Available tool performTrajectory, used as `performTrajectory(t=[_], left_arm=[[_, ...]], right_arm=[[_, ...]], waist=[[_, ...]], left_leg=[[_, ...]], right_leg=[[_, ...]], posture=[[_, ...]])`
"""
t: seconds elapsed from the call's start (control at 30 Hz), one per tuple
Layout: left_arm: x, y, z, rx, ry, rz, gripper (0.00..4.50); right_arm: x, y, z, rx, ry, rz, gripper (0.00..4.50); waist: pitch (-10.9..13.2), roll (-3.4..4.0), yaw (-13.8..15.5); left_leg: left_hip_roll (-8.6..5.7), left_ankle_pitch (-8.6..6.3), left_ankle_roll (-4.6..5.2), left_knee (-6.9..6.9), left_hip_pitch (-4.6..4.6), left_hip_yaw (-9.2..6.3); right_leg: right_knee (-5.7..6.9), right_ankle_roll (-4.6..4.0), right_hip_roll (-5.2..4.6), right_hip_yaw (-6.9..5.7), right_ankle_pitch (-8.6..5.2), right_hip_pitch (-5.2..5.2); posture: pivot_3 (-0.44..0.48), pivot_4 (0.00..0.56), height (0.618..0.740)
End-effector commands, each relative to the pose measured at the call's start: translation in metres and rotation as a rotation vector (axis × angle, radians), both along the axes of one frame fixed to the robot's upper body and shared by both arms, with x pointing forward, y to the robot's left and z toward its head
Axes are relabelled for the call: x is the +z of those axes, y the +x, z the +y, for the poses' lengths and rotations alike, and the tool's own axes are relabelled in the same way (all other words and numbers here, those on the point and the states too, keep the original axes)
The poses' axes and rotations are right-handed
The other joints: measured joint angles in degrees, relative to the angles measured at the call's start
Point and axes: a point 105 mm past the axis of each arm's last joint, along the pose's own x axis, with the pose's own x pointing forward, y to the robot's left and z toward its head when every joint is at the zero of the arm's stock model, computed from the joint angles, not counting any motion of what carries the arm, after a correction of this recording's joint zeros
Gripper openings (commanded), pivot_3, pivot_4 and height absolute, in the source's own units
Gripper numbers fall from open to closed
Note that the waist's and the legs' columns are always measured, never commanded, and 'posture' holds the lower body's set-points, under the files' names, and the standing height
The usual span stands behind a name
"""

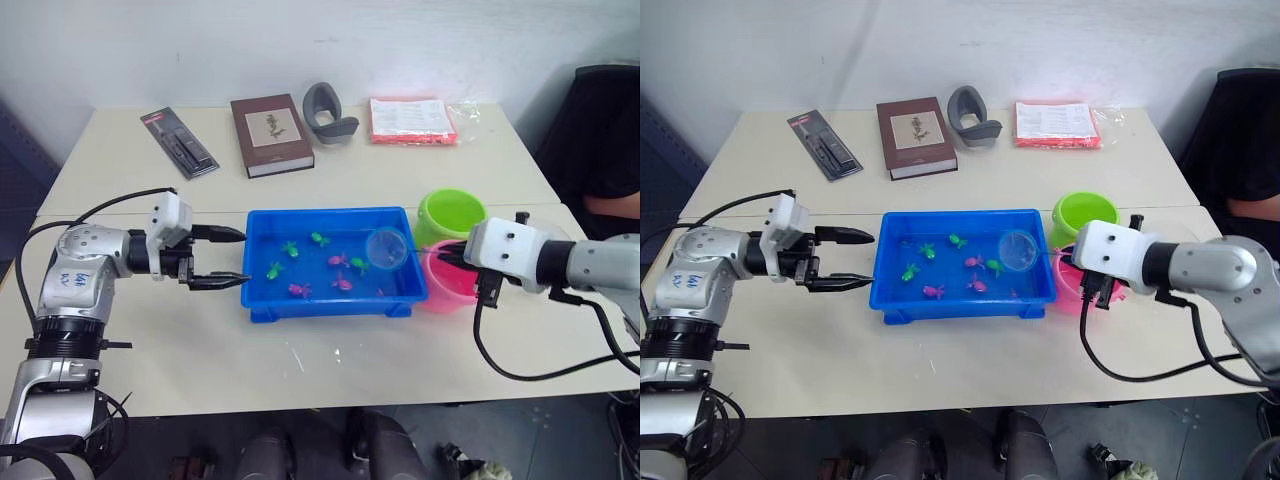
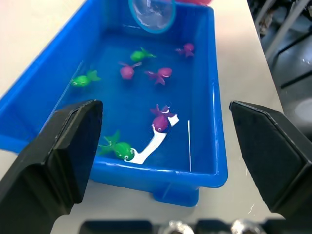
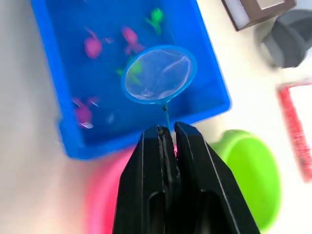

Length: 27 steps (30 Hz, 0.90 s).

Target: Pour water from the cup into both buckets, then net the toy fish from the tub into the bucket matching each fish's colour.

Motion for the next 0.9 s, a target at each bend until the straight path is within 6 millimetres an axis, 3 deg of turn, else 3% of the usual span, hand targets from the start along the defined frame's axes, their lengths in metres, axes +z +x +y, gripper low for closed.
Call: performTrajectory(t=[0.03, 0.4, 0.57, 0.9], left_arm=[[0.004, 0.002, -0.007, -0.019, 0.009, -0.053, 4.46], [-0.004, 0.000, -0.019, -0.019, -0.024, -0.063, 4.46], [-0.005, -0.002, -0.022, -0.016, -0.034, -0.061, 4.46], [-0.006, -0.005, -0.022, 0.001, -0.032, -0.064, 4.46]], right_arm=[[0.003, 0.006, 0.002, 0.082, -0.125, -0.055, 0.00], [-0.017, 0.001, 0.006, 0.218, -0.296, -0.003, 0.00], [-0.027, 0.009, 0.005, 0.224, -0.355, -0.001, 0.00], [-0.037, -0.002, 0.017, 0.265, -0.299, 0.204, 0.00]], waist=[[0.00, 0.00, -0.02], [0.00, 0.01, 0.02], [0.00, 0.01, -0.02], [0.00, 0.01, 0.07]], left_leg=[[0.02, 0.00, 0.00, 0.00, 0.00, 0.00], [0.04, 0.00, 0.00, 0.06, -0.01, -0.04], [0.03, 0.00, 0.00, 0.10, -0.01, -0.04], [0.03, 0.00, 0.00, 0.26, -0.05, -0.11]], right_leg=[[0.00, 0.00, 0.01, -0.01, 0.00, 0.00], [0.03, 0.00, -0.04, -0.03, 0.00, 0.01], [0.06, 0.00, -0.04, -0.03, 0.00, 0.01], [0.13, 0.00, -0.08, -0.03, 0.00, 0.02]], posture=[[0.000, 0.150, 0.740], [0.000, 0.150, 0.740], [0.000, 0.150, 0.740], [0.000, 0.150, 0.740]])
